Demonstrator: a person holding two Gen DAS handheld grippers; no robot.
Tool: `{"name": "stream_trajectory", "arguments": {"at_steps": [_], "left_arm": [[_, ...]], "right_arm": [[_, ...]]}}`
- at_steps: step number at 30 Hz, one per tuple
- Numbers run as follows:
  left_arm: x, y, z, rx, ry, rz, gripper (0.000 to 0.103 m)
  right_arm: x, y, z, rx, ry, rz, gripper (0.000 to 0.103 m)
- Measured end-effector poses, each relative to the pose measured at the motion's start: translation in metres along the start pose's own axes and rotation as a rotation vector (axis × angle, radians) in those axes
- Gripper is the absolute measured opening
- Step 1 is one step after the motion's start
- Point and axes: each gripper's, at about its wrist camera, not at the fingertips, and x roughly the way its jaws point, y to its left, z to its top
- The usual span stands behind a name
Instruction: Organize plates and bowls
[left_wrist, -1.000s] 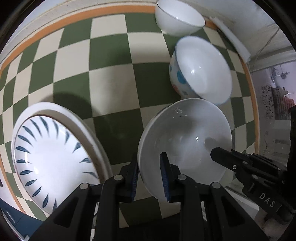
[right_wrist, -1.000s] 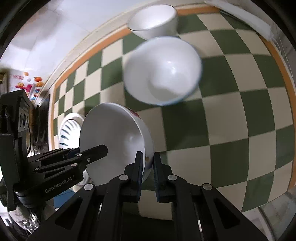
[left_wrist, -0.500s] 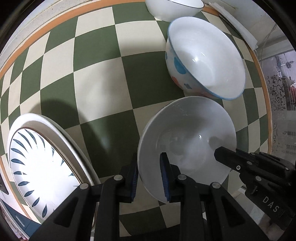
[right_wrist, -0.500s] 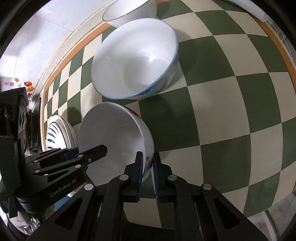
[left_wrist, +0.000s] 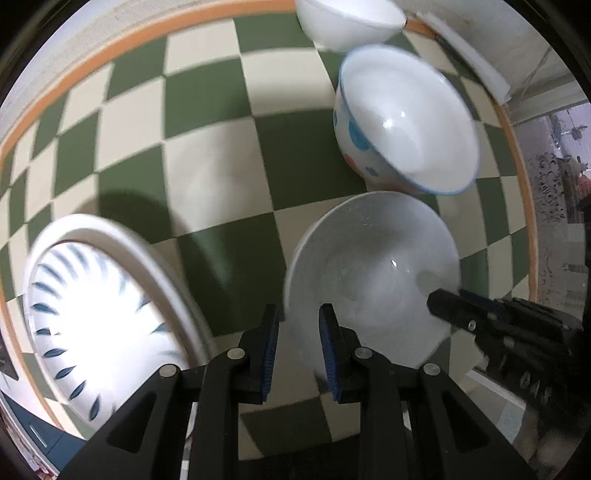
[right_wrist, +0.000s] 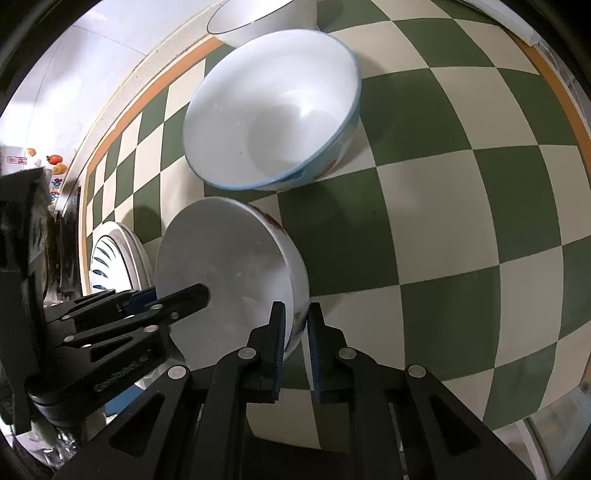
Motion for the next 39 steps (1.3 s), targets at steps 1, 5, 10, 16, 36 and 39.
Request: {"name": "stream_trajectory", "arguments": {"at_steps": [1, 5, 10, 16, 36, 39], "left_arm": [[-0.01, 0.001, -0.002, 0.0, -0.018, -0.003, 0.02], [-0.046, 0.011, -0.001, -0.025, -0.078, -0.048, 0.022], [-0.052, 0.015, 0.044, -0.085, -0.12, -0.09, 0.029], [-0.025, 0.005, 0.096, -0.077, -0.076, -0.094, 0.029], [-0.013, -0.018, 0.117, 0.034, -0.066, -0.057, 0.011], [-0.04, -0.018, 0.103, 0.048, -0.1, -0.071, 0.011]], "right_arm": [[-0.004, 0.0, -0.001, 0.001, -0.005, 0.005, 0.015], [-0.037, -0.007, -0.001, 0.03, -0.059, 0.047, 0.018], [-0.069, -0.021, 0.019, 0.085, -0.151, 0.099, 0.051], [-0.055, -0.039, 0.066, 0.144, -0.178, 0.102, 0.051], [-0.037, -0.032, 0.097, 0.148, -0.16, 0.101, 0.015], [-0.062, -0.018, 0.084, 0.106, -0.173, 0.098, 0.015]]}}
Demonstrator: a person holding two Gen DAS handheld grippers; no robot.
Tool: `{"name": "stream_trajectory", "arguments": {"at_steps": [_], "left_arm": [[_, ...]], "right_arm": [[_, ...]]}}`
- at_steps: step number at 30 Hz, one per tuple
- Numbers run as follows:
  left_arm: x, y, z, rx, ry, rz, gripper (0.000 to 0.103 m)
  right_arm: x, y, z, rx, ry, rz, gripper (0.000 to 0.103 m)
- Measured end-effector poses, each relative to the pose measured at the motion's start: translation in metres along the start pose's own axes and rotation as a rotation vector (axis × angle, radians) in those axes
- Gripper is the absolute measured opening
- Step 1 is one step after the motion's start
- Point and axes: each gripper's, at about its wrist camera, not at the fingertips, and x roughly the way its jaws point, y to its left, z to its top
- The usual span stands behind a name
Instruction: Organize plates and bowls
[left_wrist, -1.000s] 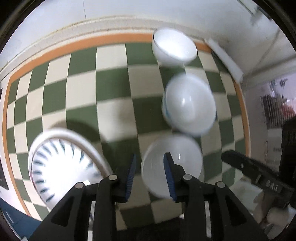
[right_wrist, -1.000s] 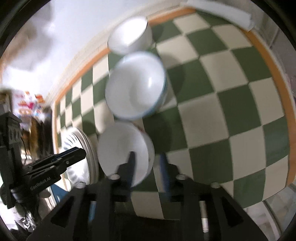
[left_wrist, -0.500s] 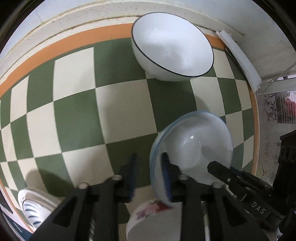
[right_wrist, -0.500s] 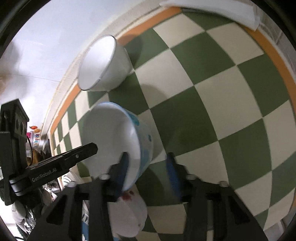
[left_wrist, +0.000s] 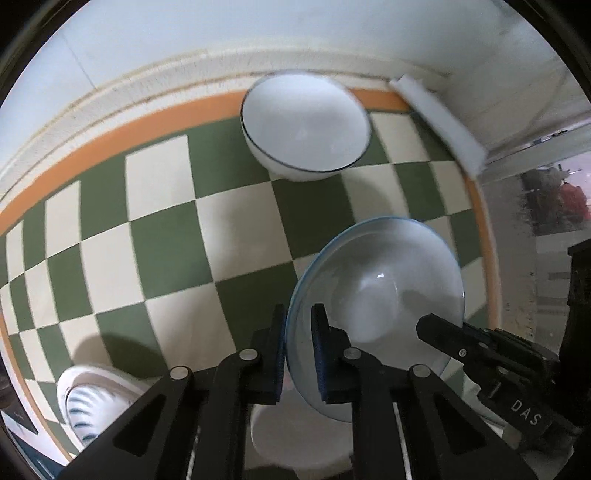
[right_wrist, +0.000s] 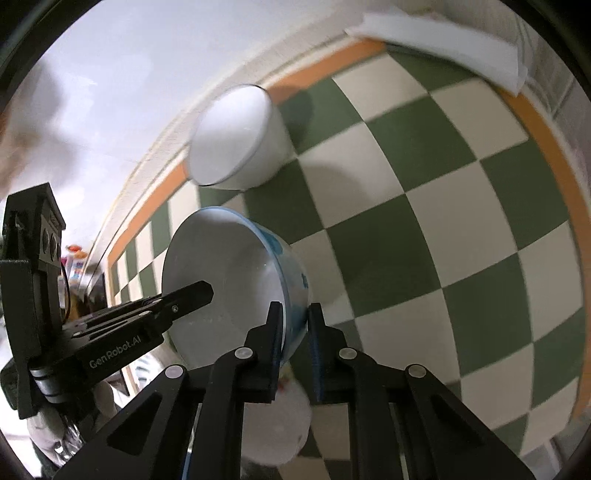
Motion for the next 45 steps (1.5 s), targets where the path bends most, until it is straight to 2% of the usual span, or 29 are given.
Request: {"name": "stream_trajectory", "arguments": {"at_steps": [4, 7, 11, 16, 23, 26, 31, 37, 45], "left_arm": [[-0.033, -0.003, -0.028, 0.024, -0.028, -0.007, 0.011], [-0.04, -0.002, -0.046, 0.016, -0.025, -0.007, 0.011], [-0.034, 0.001, -0.065, 0.006, -0.009, 0.004, 0.011], [-0.013, 0.007, -0.077, 0.002, 0.047, 0.019, 0.011], [0.013, 0.006, -0.083, 0.021, 0.1, 0.052, 0.011], [0.021, 0.005, -0.084, 0.036, 0.115, 0.088, 0.011], [0.025, 0.0, -0.085, 0.074, 0.106, 0.143, 0.011], [0.027, -0.001, -0.084, 0.087, 0.11, 0.165, 0.011], [0.02, 0.001, -0.082, 0.076, 0.119, 0.147, 0.011]], "right_arm": [[-0.027, 0.015, -0.023, -0.031, 0.01, 0.018, 0.015], [-0.038, 0.018, -0.039, -0.049, 0.028, 0.024, 0.015], [-0.039, 0.024, -0.065, -0.059, 0.048, 0.023, 0.015], [-0.024, 0.019, -0.08, -0.04, 0.083, 0.017, 0.015], [0.0, 0.01, -0.088, -0.035, 0.131, -0.016, 0.015], [0.009, 0.007, -0.089, -0.029, 0.145, -0.019, 0.015], [0.02, 0.005, -0.092, -0.026, 0.171, -0.024, 0.015], [0.025, 0.003, -0.093, -0.021, 0.192, -0.025, 0.015], [0.023, 0.004, -0.088, -0.024, 0.211, -0.018, 0.015]]}}
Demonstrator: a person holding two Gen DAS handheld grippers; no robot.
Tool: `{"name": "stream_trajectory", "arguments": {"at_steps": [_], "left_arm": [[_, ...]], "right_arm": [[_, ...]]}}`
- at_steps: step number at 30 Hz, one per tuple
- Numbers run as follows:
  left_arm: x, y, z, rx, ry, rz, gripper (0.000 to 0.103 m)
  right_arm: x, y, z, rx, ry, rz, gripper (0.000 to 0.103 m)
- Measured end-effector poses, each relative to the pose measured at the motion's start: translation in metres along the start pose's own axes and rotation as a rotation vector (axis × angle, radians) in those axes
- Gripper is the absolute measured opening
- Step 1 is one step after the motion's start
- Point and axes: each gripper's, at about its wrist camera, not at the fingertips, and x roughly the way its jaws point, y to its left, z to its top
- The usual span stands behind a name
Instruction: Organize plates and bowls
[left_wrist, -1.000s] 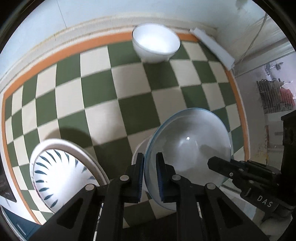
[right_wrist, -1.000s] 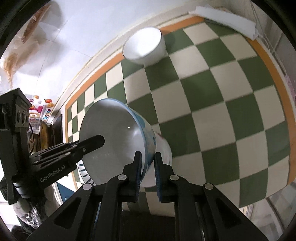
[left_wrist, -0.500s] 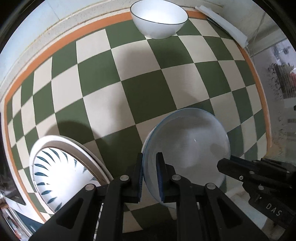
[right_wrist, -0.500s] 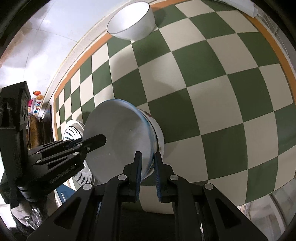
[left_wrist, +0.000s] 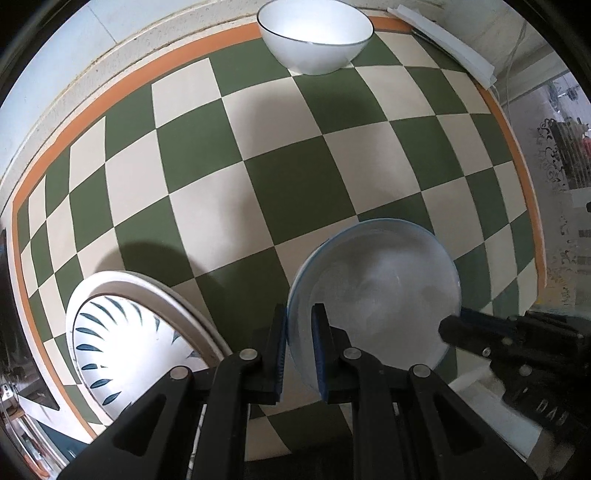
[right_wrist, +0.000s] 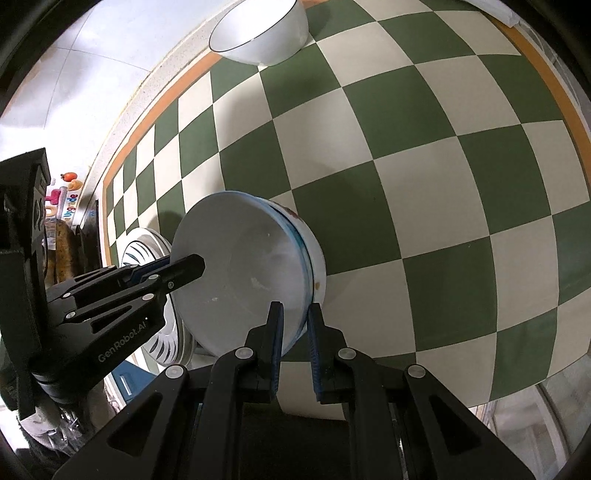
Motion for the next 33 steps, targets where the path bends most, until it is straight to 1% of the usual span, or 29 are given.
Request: {"name": "stream_trajectory", "arguments": {"at_steps": [2, 5, 6, 7, 8, 9, 10, 11, 12, 13, 14, 16, 17, 19, 22, 24, 25, 27, 29, 30, 31, 33], "left_arm": [[-0.015, 0.005, 0.003, -0.01, -0.027, -0.02, 0.012], [-0.048, 0.014, 0.018, -0.053, -0.085, -0.065, 0.013], [-0.058, 0.019, 0.028, -0.08, -0.114, -0.079, 0.02], [-0.067, 0.025, 0.039, -0.11, -0.14, -0.093, 0.023], [-0.072, 0.028, 0.049, -0.132, -0.156, -0.103, 0.028], [-0.077, 0.033, 0.066, -0.157, -0.175, -0.11, 0.031], [-0.079, 0.036, 0.08, -0.172, -0.182, -0.112, 0.031], [-0.079, 0.04, 0.096, -0.191, -0.189, -0.114, 0.031], [-0.078, 0.044, 0.114, -0.214, -0.198, -0.114, 0.031], [-0.076, 0.047, 0.125, -0.227, -0.201, -0.109, 0.031], [-0.071, 0.05, 0.141, -0.239, -0.2, -0.1, 0.031], [-0.055, 0.054, 0.172, -0.255, -0.18, -0.087, 0.031], [-0.048, 0.058, 0.18, -0.257, -0.168, -0.085, 0.031], [-0.028, 0.059, 0.201, -0.261, -0.123, -0.084, 0.031], [-0.002, 0.059, 0.219, -0.258, -0.071, -0.089, 0.031], [0.013, 0.059, 0.225, -0.26, -0.046, -0.078, 0.03], [0.02, 0.058, 0.227, -0.26, -0.039, -0.069, 0.03], [0.032, 0.054, 0.228, -0.247, -0.026, -0.068, 0.016], [0.036, 0.051, 0.228, -0.244, -0.029, -0.074, 0.012], [0.036, 0.05, 0.227, -0.242, -0.036, -0.079, 0.011], [0.036, 0.049, 0.227, -0.238, -0.04, -0.083, 0.01], [0.034, 0.046, 0.226, -0.234, -0.05, -0.077, 0.01]], "right_arm": [[-0.01, -0.001, 0.003, 0.002, -0.008, 0.015, 0.015], [-0.042, -0.001, 0.016, 0.015, -0.058, 0.087, 0.015], [-0.052, 0.0, 0.023, 0.012, -0.072, 0.097, 0.015], [-0.061, 0.001, 0.032, 0.01, -0.092, 0.106, 0.017], [-0.068, 0.002, 0.039, 0.009, -0.109, 0.114, 0.025], [-0.078, 0.004, 0.054, -0.001, -0.142, 0.126, 0.032], [-0.082, 0.004, 0.064, -0.005, -0.158, 0.129, 0.045], [-0.087, 0.005, 0.082, -0.006, -0.186, 0.128, 0.049], [-0.089, 0.005, 0.098, -0.009, -0.2, 0.124, 0.049], [-0.089, 0.005, 0.112, -0.012, -0.207, 0.122, 0.049], [-0.087, 0.004, 0.131, -0.01, -0.215, 0.114, 0.049], [-0.083, 0.004, 0.161, -0.008, -0.224, 0.1, 0.049], [-0.078, 0.004, 0.181, -0.01, -0.229, 0.088, 0.049], [-0.069, 0.003, 0.206, -0.008, -0.229, 0.07, 0.049], [-0.046, 0.001, 0.247, -0.001, -0.198, 0.036, 0.049], [-0.032, -0.003, 0.26, 0.006, -0.18, 0.029, 0.049], [-0.026, -0.004, 0.265, 0.007, -0.169, 0.024, 0.049], [-0.012, -0.007, 0.273, 0.015, -0.145, 0.005, 0.045], [-0.003, -0.008, 0.275, 0.014, -0.133, -0.001, 0.022], [-0.001, -0.009, 0.275, 0.013, -0.13, -0.011, 0.017], [0.0, -0.008, 0.275, 0.012, -0.138, 0.001, 0.013], [0.0, -0.006, 0.275, 0.003, -0.145, -0.009, 0.012]]}}
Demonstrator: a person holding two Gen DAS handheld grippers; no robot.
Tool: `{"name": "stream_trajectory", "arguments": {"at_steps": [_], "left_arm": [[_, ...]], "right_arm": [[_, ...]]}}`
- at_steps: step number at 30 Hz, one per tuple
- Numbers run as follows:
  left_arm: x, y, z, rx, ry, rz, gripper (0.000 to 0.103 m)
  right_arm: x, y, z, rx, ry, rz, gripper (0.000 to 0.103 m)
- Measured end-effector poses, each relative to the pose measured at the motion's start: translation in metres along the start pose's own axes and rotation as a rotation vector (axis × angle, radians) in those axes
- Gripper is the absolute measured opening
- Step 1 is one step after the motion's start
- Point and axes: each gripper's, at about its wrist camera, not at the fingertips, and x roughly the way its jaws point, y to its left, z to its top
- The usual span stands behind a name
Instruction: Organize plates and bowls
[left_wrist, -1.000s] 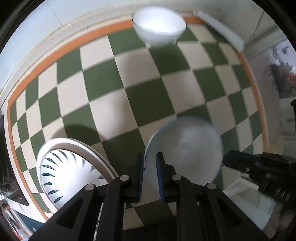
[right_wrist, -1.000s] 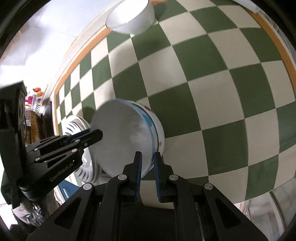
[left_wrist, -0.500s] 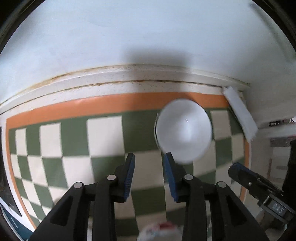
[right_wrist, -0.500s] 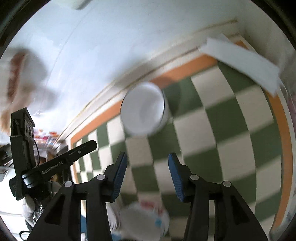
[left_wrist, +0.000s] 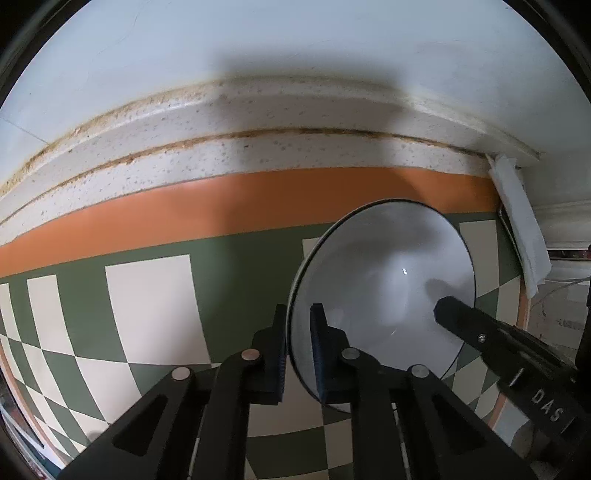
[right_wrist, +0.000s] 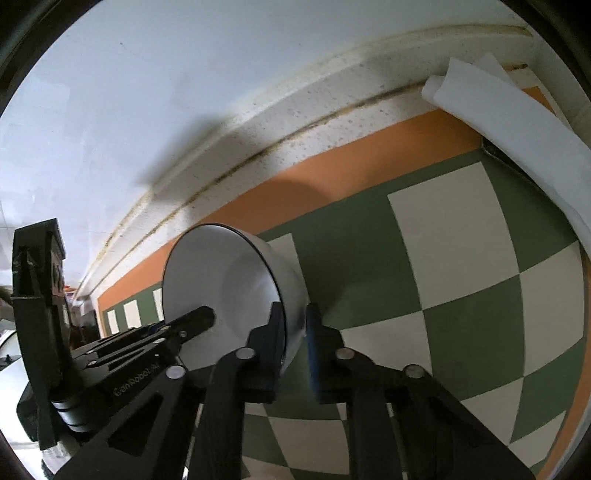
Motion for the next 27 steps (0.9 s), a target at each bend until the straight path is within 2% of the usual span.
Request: {"name": "stream_trajectory", "arguments": {"at_steps": [7, 16, 22, 27], "left_arm": [[-0.015, -0.005, -0.009, 0.017, -0.029, 0.008, 0.01], [-0.081, -0.017, -0.044, 0.068, -0.128, 0.006, 0.01], [-0.13, -0.011, -0.087, 0.105, -0.186, -0.012, 0.01], [-0.153, -0.011, -0.128, 0.142, -0.215, -0.015, 0.01]], "right_arm": [[-0.008, 0.008, -0.005, -0.024, -0.011, -0.023, 0.011], [-0.061, 0.031, -0.031, -0.065, -0.073, 0.0, 0.011], [-0.104, 0.049, -0.077, -0.102, -0.122, 0.007, 0.011], [-0.134, 0.057, -0.127, -0.109, -0.156, 0.015, 0.011]]}}
